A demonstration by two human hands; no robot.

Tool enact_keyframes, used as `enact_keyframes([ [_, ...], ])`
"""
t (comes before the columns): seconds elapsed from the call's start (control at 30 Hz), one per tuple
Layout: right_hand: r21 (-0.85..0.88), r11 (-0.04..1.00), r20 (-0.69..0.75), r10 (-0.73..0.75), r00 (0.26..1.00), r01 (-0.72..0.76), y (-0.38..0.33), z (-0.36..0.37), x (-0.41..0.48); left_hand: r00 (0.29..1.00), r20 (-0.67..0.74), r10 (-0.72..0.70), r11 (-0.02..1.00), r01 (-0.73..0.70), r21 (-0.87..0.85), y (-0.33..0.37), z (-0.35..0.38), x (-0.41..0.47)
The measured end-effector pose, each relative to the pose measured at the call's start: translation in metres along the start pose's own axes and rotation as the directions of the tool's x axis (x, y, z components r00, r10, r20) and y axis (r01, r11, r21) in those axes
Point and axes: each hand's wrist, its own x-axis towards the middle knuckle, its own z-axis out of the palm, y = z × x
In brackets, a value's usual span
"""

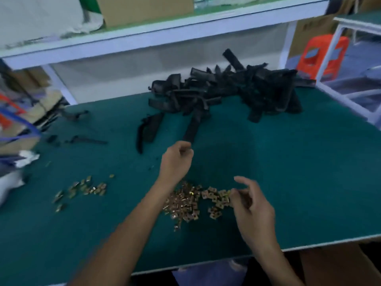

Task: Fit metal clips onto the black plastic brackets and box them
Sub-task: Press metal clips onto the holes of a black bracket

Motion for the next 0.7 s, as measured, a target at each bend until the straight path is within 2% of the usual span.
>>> enact_keyframes([
  [0.1, 0.051, 0.998, -0.068, 0.033, 0.997, -0.030, 0.006, -0.002, 0.002, 0.998, -0.046, -0.030, 0.990, 0.036, 0.135, -0.006, 0.003, 0.036],
  [0.2, 0.035, 0.999, -0.054, 0.019, 0.998, -0.017, 0.004, -0.001, 0.003, 0.996, -0.046, -0.081, 0.952, 0.091, 0.292, -0.010, 0.012, 0.065],
  [0.33, -0.001, 1.000, -0.042, -0.011, 0.999, 0.011, 0.005, 0.002, 0.004, 0.983, 0.007, -0.183, 0.917, 0.168, 0.362, -0.012, 0.021, 0.093],
  [0.43, -0.004, 1.000, -0.032, 0.005, 0.999, -0.005, 0.007, 0.002, 0.004, 0.952, 0.094, -0.290, 0.944, 0.268, 0.193, -0.008, 0.018, 0.106],
  [0.5, -0.019, 1.000, -0.032, -0.010, 0.999, 0.009, 0.006, 0.003, 0.005, 0.948, 0.126, -0.292, 0.952, 0.275, 0.138, -0.005, 0.010, 0.100],
  [0.57, -0.039, 0.999, -0.043, -0.026, 0.999, 0.025, 0.005, 0.003, 0.006, 0.961, 0.112, -0.251, 0.962, 0.235, 0.137, 0.003, 0.000, 0.079],
  [0.63, -0.037, 0.999, -0.060, -0.026, 0.998, 0.024, 0.004, 0.003, 0.006, 0.981, 0.077, -0.181, 0.984, 0.181, 0.003, 0.013, -0.007, 0.041],
  [0.7, 0.046, 0.999, -0.076, 0.027, 0.997, -0.023, 0.002, 0.003, 0.005, 0.995, 0.074, -0.070, 0.985, 0.080, -0.151, 0.021, -0.008, -0.015],
])
